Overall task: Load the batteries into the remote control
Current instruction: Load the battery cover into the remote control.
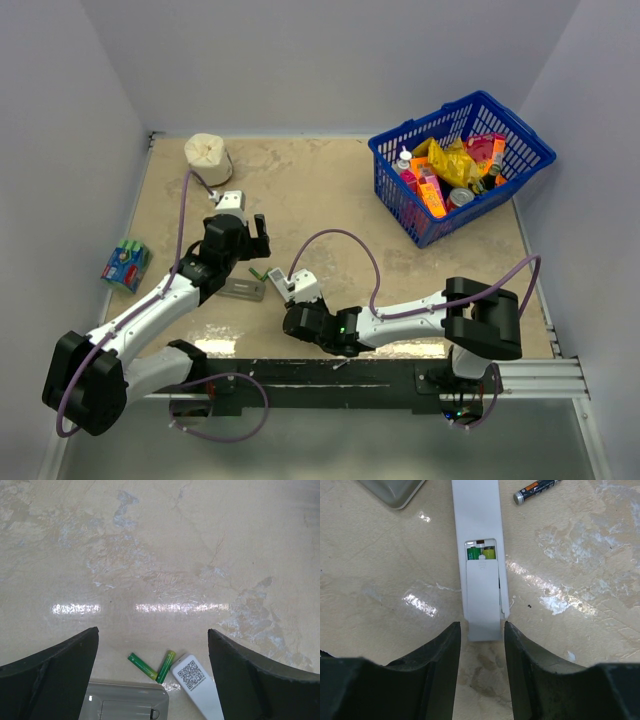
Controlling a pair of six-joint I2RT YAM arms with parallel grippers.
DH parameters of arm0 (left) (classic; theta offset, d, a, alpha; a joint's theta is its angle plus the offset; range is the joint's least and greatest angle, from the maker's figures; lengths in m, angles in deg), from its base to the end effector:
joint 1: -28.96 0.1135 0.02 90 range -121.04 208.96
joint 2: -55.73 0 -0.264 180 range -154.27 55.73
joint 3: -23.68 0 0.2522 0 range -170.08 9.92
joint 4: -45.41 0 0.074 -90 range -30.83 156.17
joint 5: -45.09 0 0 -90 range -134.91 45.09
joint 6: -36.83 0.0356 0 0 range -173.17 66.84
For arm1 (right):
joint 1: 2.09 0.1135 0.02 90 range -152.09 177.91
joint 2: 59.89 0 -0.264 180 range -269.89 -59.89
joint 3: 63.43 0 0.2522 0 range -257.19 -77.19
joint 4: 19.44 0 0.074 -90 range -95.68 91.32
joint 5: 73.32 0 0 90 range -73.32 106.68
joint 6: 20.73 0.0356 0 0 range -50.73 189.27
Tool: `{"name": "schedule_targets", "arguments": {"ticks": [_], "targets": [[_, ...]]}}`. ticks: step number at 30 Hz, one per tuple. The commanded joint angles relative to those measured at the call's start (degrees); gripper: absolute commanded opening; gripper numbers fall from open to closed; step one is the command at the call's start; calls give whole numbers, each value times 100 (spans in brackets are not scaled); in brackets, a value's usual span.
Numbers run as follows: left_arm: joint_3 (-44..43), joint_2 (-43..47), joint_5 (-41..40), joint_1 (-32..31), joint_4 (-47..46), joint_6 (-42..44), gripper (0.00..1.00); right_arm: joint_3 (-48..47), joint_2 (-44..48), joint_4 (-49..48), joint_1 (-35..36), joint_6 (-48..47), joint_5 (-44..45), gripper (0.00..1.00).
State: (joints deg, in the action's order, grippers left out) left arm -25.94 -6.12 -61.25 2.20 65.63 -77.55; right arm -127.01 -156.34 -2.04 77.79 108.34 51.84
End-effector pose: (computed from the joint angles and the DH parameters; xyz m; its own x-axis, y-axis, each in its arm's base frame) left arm 0.2127 -0.0961 0.2348 -0.5272 -0.1778 -0.8309 0.0027 0.9775 -0.2108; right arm 0.0777 0.3187 0.1597 -0.5714 -0.2689 -0.7754 -0.4895 0.8700 0.0590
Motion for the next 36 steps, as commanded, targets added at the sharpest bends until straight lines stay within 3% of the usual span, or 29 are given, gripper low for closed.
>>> {"name": "schedule_targets", "arguments": {"ticks": [1,12,22,28,36], "targets": [[8,111,-106,-22,-215,74,94,-177,3,-4,28,101,325,44],[17,129,-89,-31,-233,74,94,-72,126,-293,28,-443,317,47],[44,146,34,-22,-259,91,95,-98,670,-232,2,-804,167,63],[9,129,446,-31,-14,100,98,411,1496,-285,-446,-787,-606,77],[-202,-152,1370,-275,918,-637,100,1071,1998,-477,-737,-998,-1748,78]]}}
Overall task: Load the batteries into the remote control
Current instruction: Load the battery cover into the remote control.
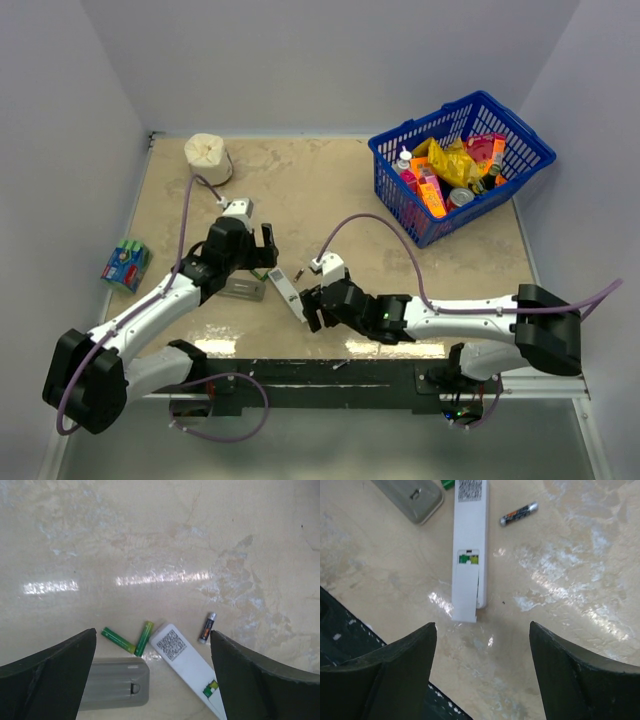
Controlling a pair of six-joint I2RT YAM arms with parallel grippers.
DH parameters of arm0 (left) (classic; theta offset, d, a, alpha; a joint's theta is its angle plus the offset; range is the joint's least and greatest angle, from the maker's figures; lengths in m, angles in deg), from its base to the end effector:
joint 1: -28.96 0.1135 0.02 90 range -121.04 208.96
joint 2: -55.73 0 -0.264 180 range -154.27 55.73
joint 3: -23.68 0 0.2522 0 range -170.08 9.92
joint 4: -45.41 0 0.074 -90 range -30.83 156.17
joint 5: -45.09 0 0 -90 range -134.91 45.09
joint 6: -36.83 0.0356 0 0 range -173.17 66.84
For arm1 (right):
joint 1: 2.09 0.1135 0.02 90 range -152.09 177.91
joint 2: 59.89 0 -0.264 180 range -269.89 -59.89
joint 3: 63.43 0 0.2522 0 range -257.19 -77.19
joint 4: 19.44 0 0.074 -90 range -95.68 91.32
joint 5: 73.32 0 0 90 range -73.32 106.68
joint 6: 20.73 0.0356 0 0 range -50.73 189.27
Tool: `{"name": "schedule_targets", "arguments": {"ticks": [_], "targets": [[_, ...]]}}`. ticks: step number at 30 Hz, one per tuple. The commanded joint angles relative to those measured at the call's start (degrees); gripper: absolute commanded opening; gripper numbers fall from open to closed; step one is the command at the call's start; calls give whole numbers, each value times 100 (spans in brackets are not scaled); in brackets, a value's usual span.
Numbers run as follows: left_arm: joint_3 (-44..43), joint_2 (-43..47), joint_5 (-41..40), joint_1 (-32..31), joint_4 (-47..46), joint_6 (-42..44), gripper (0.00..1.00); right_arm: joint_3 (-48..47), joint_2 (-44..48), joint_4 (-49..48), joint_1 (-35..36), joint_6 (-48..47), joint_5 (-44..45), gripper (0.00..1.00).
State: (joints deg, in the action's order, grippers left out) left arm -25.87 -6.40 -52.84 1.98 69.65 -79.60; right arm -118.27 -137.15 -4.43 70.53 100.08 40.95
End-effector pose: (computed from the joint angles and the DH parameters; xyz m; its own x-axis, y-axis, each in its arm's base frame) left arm 0.2074 -0.1001 0.2265 -0.6345 -0.1717 -0.7537 0.0765 0.9563 -0.2823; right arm 0.0974 0.2623 0.2101 -0.5516 -0.1992 -0.8100 -0.5705 0.7985 0.1922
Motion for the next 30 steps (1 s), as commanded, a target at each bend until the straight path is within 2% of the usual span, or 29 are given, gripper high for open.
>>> {"name": "schedule_targets", "arguments": {"ticks": [1,3,9,12,21,30], "targets": [[-253,-185,494,-385,743,-563,100,240,70,-257,-11,-154,-704,78],[-384,-238,301,-797,990,-704,100,381,79,-345,-11,-66,-757,77],[-446,-466,292,-1300,1518,-1258,97,812,0,-688,-72,136,-836,75],[-429,-625,326,-1424,1623,-1417,93,926,-88,-872,-90,162,-924,74],[-438,-1055,432,-1793,1536,-1707,71,1076,-316,-1321,-116,259,-1118,70],[-455,-1346,467,-1863,1316,-1777,64,1058,-492,-1514,-143,250,-1126,61]]}}
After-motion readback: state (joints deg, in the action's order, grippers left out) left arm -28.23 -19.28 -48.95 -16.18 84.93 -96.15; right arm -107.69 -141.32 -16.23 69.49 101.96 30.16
